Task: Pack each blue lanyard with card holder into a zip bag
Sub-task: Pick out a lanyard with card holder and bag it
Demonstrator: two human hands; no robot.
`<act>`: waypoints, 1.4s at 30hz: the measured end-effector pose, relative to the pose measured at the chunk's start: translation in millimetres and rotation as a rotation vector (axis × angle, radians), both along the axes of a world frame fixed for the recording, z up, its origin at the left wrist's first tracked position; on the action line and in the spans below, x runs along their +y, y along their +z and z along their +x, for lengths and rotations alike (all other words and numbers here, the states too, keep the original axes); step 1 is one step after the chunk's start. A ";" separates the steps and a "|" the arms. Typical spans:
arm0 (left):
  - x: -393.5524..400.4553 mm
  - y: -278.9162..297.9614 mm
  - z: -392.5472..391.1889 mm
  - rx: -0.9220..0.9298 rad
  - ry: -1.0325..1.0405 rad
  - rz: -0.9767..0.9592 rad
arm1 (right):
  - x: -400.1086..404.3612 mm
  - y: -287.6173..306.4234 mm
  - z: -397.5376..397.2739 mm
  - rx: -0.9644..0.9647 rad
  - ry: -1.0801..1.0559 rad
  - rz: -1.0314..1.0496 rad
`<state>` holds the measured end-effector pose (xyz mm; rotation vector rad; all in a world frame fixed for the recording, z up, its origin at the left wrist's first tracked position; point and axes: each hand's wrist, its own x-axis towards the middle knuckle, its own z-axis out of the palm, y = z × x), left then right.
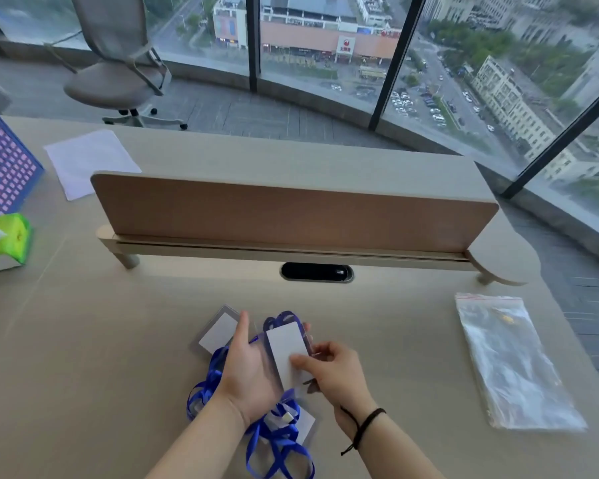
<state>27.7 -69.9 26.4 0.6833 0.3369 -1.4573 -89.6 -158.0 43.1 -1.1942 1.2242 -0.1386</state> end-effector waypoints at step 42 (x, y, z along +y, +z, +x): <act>-354.7 -48.4 -258.6 -0.536 -0.338 0.375 | -381.6 -100.4 -282.6 0.116 -0.377 0.020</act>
